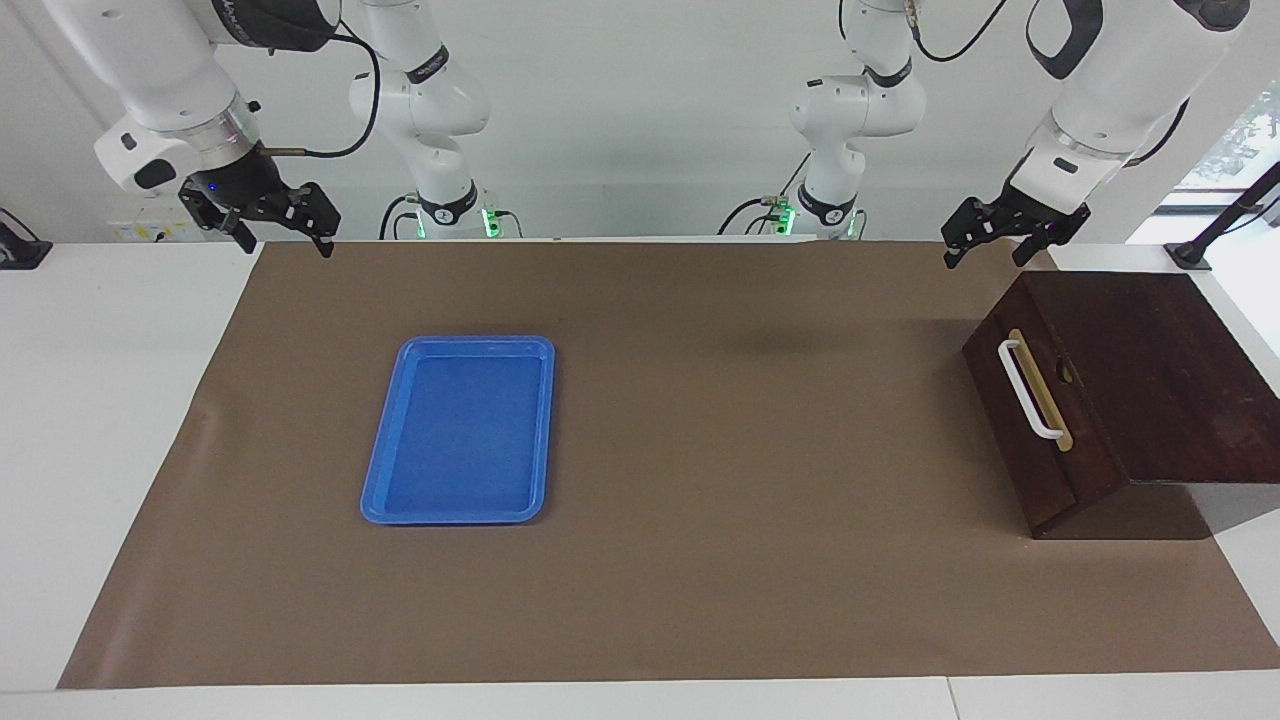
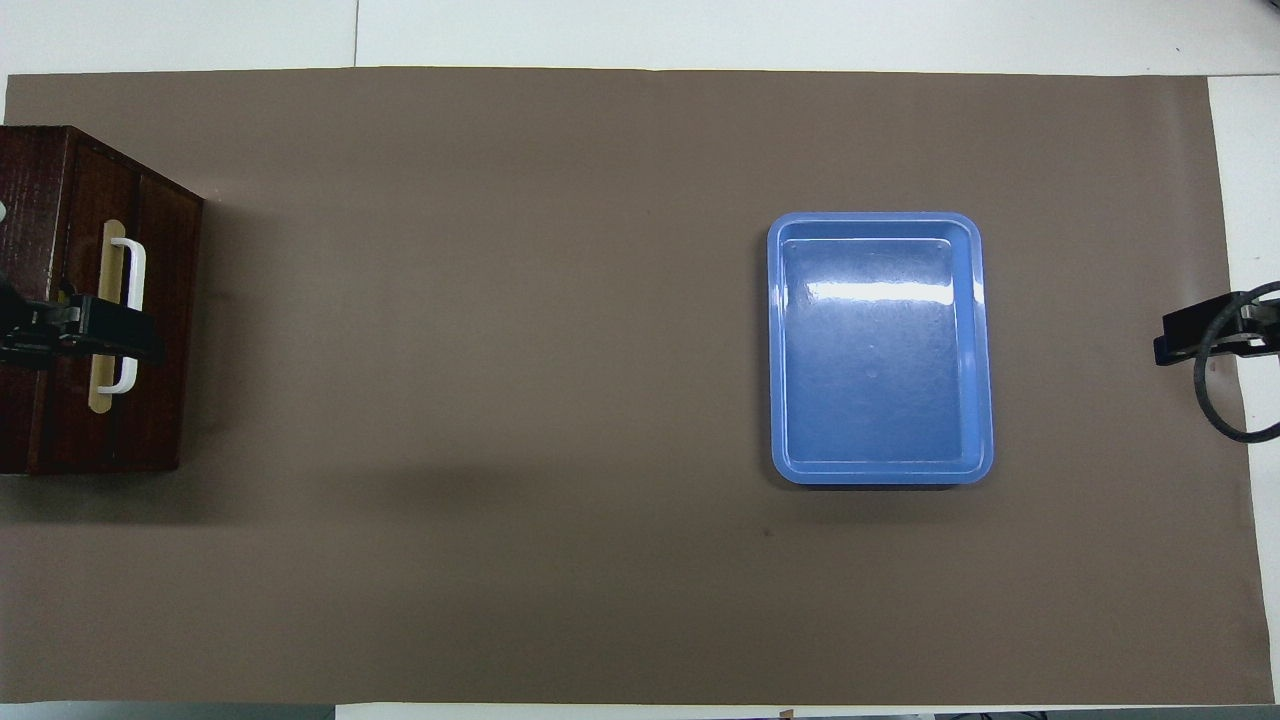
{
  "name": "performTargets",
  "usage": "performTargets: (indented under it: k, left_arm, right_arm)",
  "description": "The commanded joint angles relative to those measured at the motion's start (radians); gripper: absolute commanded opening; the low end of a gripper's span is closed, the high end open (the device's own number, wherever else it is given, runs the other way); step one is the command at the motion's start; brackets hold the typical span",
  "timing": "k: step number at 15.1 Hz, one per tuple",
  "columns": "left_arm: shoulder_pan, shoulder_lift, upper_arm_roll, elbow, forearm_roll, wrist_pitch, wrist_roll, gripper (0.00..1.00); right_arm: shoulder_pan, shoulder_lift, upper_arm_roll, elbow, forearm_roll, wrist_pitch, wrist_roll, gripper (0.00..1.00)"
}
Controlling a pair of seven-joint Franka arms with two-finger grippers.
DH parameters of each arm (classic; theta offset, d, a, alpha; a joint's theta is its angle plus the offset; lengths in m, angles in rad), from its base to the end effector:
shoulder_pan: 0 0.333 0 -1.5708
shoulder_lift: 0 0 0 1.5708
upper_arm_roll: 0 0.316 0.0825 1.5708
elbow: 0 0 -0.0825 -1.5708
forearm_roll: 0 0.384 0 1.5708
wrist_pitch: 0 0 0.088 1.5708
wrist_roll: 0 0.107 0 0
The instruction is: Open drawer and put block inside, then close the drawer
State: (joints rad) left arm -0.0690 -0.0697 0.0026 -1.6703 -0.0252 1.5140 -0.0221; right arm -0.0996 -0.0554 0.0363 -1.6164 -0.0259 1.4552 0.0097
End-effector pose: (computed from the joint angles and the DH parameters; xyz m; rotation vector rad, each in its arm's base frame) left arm 0.5237 -0.0376 0.6108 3.1163 -0.0696 -0.1367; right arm 0.5231 -0.0356 0.6237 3.1100 -0.1163 -0.1659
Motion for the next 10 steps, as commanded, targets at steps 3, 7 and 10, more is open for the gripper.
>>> performTargets:
  k: [3, 7, 10]
  left_arm:
    - [0.001, -0.024, -0.004, -0.023, 0.016, -0.015, 0.01, 1.0]
    - [-0.006, -0.021, -0.004, -0.025, 0.016, 0.002, 0.011, 1.0]
    - [-0.006, -0.018, -0.004, -0.023, 0.016, 0.02, 0.01, 1.0]
  right_arm:
    - [-0.009, -0.009, 0.002, -0.003, -0.002, 0.008, -0.011, 1.0]
    - [-0.008, -0.008, 0.002, -0.003, -0.002, 0.008, -0.011, 1.0]
    - [-0.008, -0.009, 0.002, -0.003, -0.002, 0.008, -0.011, 1.0]
